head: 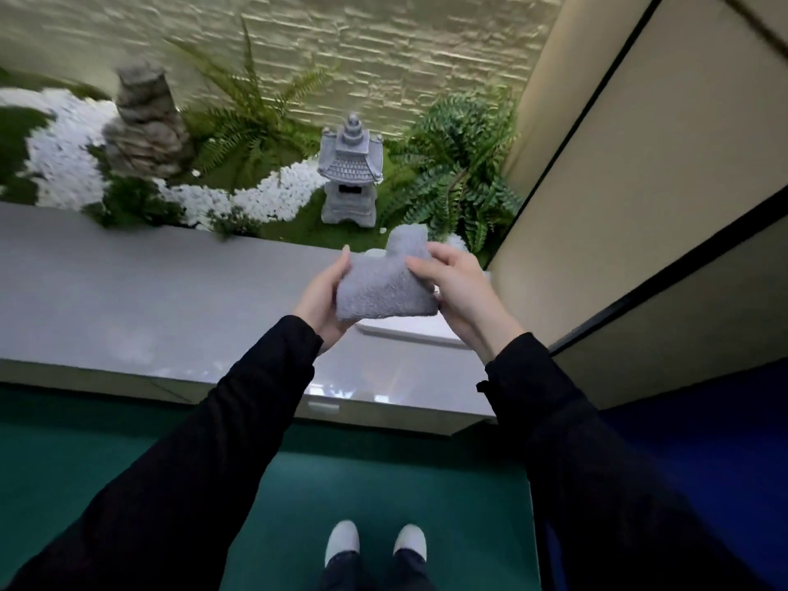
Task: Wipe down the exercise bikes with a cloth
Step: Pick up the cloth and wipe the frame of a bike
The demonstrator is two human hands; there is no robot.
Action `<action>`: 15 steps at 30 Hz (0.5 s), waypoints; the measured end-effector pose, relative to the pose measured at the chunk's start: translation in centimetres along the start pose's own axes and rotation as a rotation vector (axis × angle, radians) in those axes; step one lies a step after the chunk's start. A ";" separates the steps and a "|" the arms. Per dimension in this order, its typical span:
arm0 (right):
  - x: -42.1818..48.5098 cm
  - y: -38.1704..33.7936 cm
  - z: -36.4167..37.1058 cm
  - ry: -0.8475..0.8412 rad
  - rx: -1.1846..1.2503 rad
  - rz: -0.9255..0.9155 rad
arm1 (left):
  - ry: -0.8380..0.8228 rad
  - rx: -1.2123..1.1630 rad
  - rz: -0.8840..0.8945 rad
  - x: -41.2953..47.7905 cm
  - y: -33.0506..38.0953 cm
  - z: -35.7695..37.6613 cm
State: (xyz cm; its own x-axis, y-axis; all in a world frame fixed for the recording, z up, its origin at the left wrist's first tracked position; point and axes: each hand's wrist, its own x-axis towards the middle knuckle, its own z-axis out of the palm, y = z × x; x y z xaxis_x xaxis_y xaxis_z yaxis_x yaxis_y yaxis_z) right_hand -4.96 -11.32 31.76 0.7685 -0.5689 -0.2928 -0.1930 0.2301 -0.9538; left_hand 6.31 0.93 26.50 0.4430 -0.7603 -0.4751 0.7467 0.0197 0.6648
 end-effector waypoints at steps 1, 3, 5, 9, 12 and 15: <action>-0.4 -0.9 0.3 -0.002 0.016 -0.022 | 0.004 0.041 0.060 -1.2 1.1 0.4; -1.3 -2.1 0.8 0.002 0.025 -0.059 | 0.077 0.150 0.194 -3.5 2.7 1.1; -1.8 -2.4 1.5 -0.001 0.017 -0.077 | 0.161 0.223 0.301 -5.3 3.7 1.4; -2.5 -1.9 3.6 -0.051 -0.088 -0.090 | 0.404 0.382 0.428 -8.5 3.8 1.0; -3.0 -1.2 5.2 -0.038 -0.246 -0.118 | 0.544 0.466 0.460 -10.5 2.7 0.8; -4.1 -0.9 6.4 -0.096 -0.367 -0.186 | 0.644 0.489 0.467 -12.1 1.1 1.4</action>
State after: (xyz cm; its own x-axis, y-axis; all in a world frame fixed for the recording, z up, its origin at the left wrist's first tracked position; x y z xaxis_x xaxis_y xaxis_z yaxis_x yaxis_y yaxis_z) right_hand -4.05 -4.19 34.22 0.8606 -0.4943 -0.1222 -0.2369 -0.1764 -0.9554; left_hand 1.08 9.27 33.85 0.9447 -0.2344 -0.2294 0.1969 -0.1541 0.9682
